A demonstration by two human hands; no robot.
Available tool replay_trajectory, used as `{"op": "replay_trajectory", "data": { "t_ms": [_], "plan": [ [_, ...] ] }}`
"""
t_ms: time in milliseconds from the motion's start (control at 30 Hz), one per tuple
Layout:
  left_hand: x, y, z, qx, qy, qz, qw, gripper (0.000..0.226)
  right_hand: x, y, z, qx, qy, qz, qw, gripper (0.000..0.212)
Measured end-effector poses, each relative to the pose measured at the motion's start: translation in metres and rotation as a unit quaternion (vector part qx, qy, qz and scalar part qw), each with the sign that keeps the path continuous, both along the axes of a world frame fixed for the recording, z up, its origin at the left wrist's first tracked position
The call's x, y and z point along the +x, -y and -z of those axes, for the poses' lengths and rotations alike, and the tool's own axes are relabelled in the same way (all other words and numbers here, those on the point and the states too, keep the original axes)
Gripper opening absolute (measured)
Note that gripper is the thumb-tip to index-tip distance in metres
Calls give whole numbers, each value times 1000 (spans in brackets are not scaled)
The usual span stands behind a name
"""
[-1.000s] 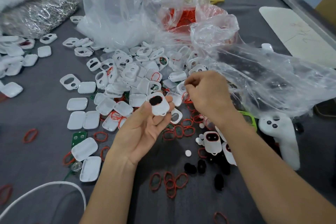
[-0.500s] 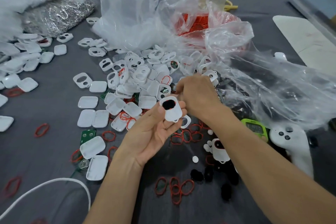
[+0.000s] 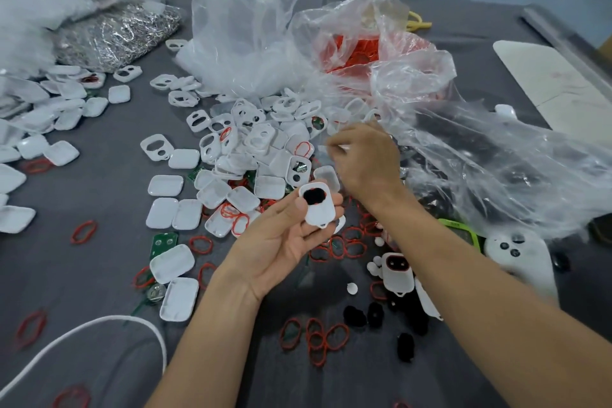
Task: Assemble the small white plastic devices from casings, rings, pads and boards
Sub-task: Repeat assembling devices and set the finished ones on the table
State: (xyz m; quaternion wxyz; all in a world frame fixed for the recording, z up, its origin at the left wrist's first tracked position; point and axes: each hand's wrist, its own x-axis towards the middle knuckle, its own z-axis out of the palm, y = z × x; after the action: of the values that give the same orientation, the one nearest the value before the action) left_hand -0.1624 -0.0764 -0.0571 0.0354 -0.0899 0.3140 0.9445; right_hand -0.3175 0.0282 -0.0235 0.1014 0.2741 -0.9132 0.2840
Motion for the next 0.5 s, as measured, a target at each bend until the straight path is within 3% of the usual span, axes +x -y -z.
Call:
{"op": "replay_trajectory", "data": {
  "t_ms": [33,100,167,233,333,500],
  "plan": [
    [1,0,-1,2,1,0,1000,77,3,-4,-7,-109,70,20,991,10],
    [2,0,-1,4,1,0,1000,80,13,-15,-22,-326,256,46,909,14],
    [3,-1,-2,-4,-1,2,1000,77,28,-27,-35,-416,390,20,821,20],
    [2,-3,-3,-18,0,6,1000,71,43,-40,-43,-433,439,-10,787,17],
    [-1,-5,-2,-43,2,13,999,48,60,-55,-49,-440,451,-46,775,14],
    [-2,-6,1,-55,3,20,998,32,72,-64,-45,-382,397,-57,833,14]
  ]
}}
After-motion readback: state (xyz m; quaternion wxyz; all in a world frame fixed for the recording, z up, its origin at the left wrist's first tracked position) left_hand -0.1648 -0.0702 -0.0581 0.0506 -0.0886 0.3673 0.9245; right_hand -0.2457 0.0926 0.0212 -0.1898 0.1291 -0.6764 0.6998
